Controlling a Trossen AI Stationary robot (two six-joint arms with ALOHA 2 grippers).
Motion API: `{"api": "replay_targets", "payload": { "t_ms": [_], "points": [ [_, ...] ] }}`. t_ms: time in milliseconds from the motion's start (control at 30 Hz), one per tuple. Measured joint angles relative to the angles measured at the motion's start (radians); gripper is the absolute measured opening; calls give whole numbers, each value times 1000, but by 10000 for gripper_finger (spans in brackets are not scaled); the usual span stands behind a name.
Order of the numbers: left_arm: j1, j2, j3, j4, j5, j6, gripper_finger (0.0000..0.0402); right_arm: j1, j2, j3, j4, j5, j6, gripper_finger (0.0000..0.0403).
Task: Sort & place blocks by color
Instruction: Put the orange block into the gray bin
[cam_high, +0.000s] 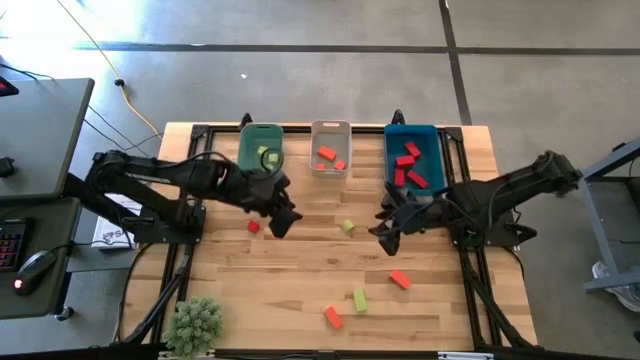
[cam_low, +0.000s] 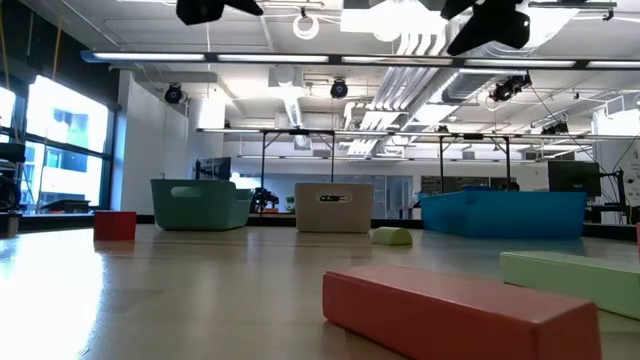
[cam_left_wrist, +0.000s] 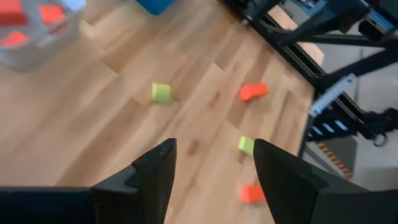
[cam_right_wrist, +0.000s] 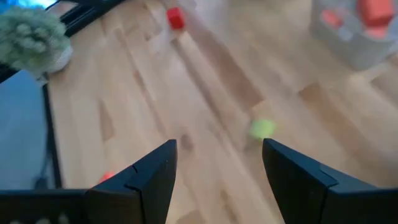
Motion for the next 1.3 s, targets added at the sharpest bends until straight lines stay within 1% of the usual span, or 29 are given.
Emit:
{"api": "replay_targets", "payload": {
  "t_ms": [200,500,633,767,900,1000,1300],
  "points": [
    [-97,0,0,0,-11,-82,204,86,10,-3,-77,-46,129,224],
    [-226,0,0,-9,-108,-180,204,210,65,-4,-134,-54,295,224],
    [-267,0,0,-20,-153,-211,204,240,114,-4,-175,-88,377,224],
    [-294,0,0,-39,-183,-238,204,253,167,-4,-235,-125,468,224],
    [-310,0,0,-41,-192,-241,204,264,214,-4,-287,-170,534,224],
    [-318,0,0,-43,-207,-258,204,279,241,-4,-284,-183,559,224],
    [-320,0,-1,-48,-211,-257,204,329,300,-4,-284,-183,588,226]
  ]
}}
